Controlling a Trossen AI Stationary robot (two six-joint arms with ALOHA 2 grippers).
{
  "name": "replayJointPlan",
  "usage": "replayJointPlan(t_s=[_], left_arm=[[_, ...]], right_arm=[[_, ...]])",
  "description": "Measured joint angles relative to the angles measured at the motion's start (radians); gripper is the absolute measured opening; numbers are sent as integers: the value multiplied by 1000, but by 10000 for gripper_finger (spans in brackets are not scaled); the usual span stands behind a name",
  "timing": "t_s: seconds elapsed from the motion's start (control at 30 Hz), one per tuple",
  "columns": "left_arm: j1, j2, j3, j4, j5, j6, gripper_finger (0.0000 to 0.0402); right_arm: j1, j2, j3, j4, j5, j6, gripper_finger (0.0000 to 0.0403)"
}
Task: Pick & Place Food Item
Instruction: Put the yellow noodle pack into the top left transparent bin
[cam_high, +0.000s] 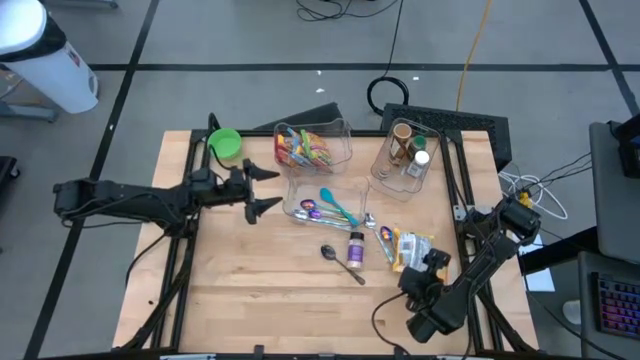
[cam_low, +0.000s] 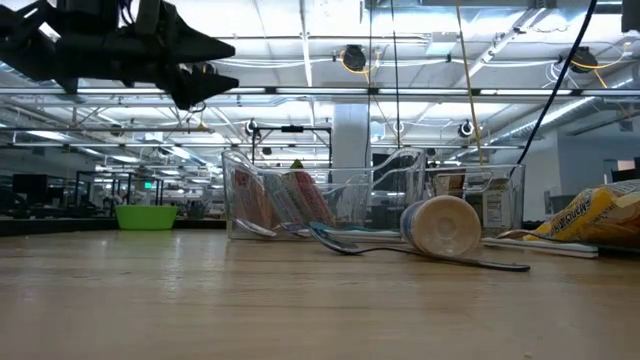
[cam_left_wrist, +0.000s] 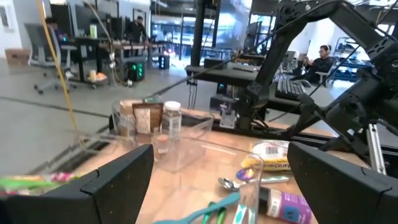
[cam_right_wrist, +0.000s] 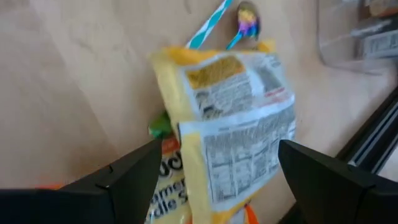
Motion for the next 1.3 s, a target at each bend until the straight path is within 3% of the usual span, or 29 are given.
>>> replayJointPlan(t_s=[0.17, 0.37, 1.07, 1.3], left_arm=[[-5, 31, 0, 0, 0, -21, 379], [-34, 66, 0, -1, 0, -36, 379], [-143, 110, 0, 1, -5, -94, 379], [-143, 110, 0, 1, -23, -85, 379]], right_arm=[[-2, 0, -3, 13, 69, 50, 313], [7, 0, -34, 16, -10, 55, 313], [13, -1, -193, 75, 2, 126, 312], [13, -1, -195, 75, 3, 143, 263]])
